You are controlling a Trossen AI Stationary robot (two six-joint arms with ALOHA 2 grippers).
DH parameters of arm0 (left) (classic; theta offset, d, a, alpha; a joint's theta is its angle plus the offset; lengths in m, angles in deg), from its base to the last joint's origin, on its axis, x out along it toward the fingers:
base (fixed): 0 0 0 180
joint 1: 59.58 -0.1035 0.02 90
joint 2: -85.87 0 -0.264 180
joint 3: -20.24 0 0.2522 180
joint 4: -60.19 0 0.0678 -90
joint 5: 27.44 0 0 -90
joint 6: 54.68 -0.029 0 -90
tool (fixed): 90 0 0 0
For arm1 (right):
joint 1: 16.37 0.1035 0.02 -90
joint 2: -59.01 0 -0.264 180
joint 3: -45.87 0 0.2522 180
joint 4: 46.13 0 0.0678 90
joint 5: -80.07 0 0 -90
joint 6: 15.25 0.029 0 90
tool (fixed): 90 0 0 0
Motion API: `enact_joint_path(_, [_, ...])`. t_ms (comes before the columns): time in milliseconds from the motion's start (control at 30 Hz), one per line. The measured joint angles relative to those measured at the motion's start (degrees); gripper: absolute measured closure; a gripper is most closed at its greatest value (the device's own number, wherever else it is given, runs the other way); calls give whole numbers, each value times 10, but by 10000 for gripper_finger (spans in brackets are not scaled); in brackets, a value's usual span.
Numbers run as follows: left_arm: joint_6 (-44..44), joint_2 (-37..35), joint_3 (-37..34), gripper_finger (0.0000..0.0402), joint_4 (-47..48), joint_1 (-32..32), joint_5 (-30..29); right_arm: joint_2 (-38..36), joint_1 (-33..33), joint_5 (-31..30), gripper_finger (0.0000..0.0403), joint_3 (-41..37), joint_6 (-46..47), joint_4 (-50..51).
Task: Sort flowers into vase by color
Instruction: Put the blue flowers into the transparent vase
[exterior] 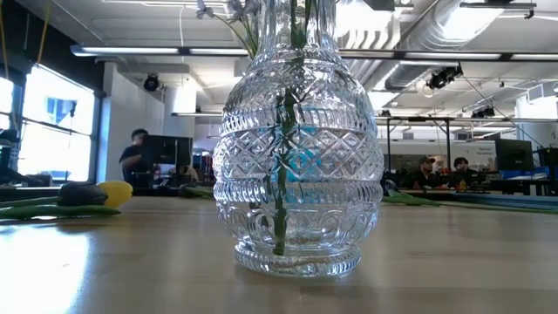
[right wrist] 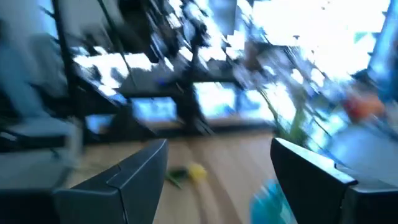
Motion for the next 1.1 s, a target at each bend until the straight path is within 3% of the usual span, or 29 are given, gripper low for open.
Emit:
enact_joint_path(133, [0, 94, 58, 401, -11, 10, 0, 51, 4, 100, 121, 17, -120, -142])
enact_joint_path(267, [-12, 181, 114, 401, -44, 9, -21, 136, -17, 163, 121, 59, -179, -202])
enact_joint_path(400, [-15, 238, 170, 401, -42, 6, -80, 193, -41, 180, 121, 138, -177, -184])
enact_joint_path(567, [-15, 259, 206, 401, -23, 2, -100, 241, -63, 208, 121, 236, -162, -76])
enact_joint_path(733, [3, 261, 208, 401, -19, -9, -113, 285, -76, 244, 130, 307, -163, -31])
enact_joint_path(933, [30, 261, 208, 401, 11, -17, -117, 312, -86, 242, 190, 357, -165, 14])
enact_joint_path(1100, [28, 261, 208, 386, 23, -15, -135, 308, -81, 243, 287, 374, -162, 36])
